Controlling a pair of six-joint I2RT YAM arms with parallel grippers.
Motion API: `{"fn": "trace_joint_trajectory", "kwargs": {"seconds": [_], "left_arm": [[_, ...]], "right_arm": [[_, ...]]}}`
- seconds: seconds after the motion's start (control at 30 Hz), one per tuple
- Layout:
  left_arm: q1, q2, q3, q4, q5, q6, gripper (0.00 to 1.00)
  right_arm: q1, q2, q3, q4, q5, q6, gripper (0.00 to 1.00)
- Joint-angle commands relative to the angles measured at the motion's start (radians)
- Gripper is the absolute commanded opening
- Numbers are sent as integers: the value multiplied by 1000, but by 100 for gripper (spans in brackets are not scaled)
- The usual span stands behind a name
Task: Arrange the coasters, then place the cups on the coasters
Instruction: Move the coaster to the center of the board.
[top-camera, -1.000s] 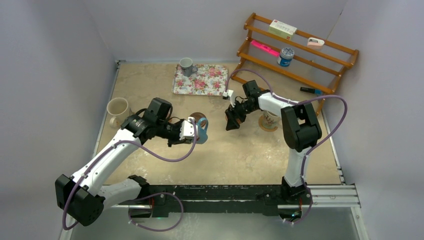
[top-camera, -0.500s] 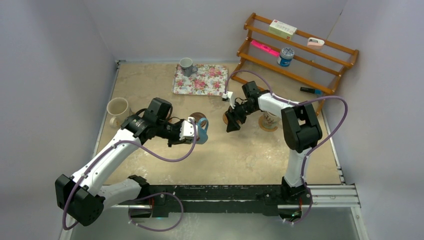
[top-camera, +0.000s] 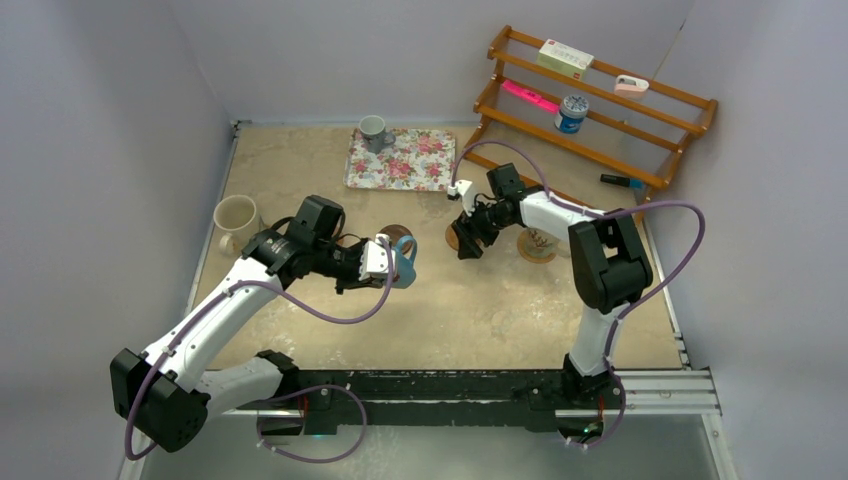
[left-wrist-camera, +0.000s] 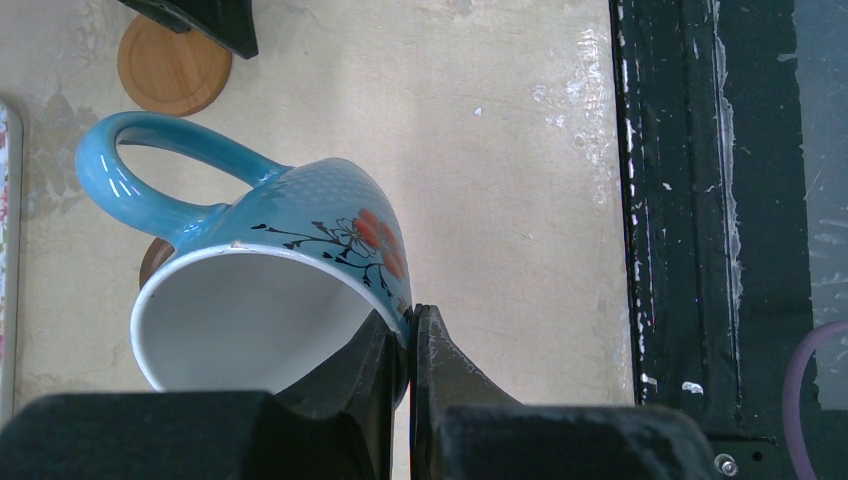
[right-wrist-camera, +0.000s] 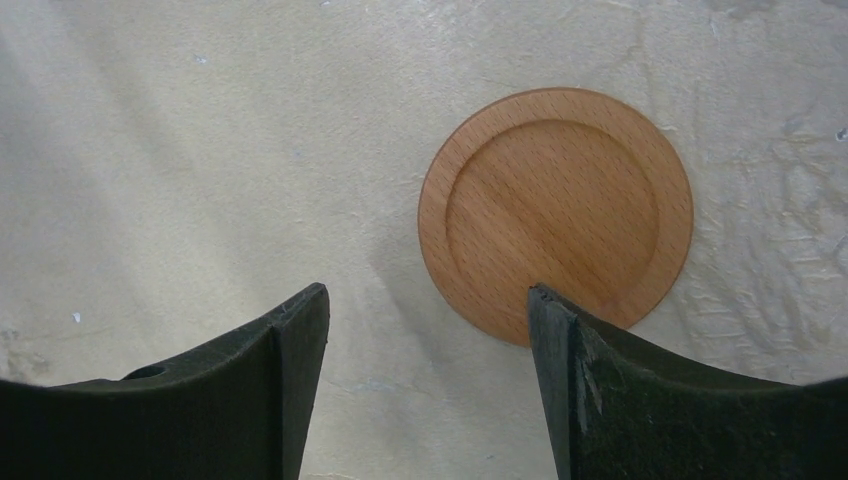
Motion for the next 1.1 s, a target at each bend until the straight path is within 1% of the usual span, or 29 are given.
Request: {"fn": "trace_joint_trajectory", "kwargs": {"seconds": [0.0, 0.13, 0.27, 0.37, 0.53, 0.67, 0.83, 0.97, 1.07], "left_arm": [[-5, -11, 7, 49, 57, 37, 0], [-4, -13, 8, 49, 58, 40, 0], [-4, -11, 7, 47, 58, 40, 0], [-5, -11, 6, 47, 58, 40, 0], [-4, -11, 9, 46, 59, 40, 0], [-4, -11, 8, 45, 59, 40, 0], [-6, -3, 13, 26, 91, 71, 0], [-8, 9, 25, -27, 155, 148, 0], [-22, 25, 29, -37, 144, 172, 0]], "right_arm": [[3, 1, 27, -55, 36, -6, 74], [3, 14, 54, -117, 43, -36, 71], [3, -11, 59, -158, 43, -67, 69], [3, -29, 51, -165, 43, -76, 69], [3, 2, 70, -179, 27, -73, 69], [3, -7, 76, -192, -3, -81, 68], [2, -106, 40, -162, -144, -92, 74], [3, -233, -28, -144, -261, -167, 77], [2, -311, -70, -146, -306, -239, 80]]}}
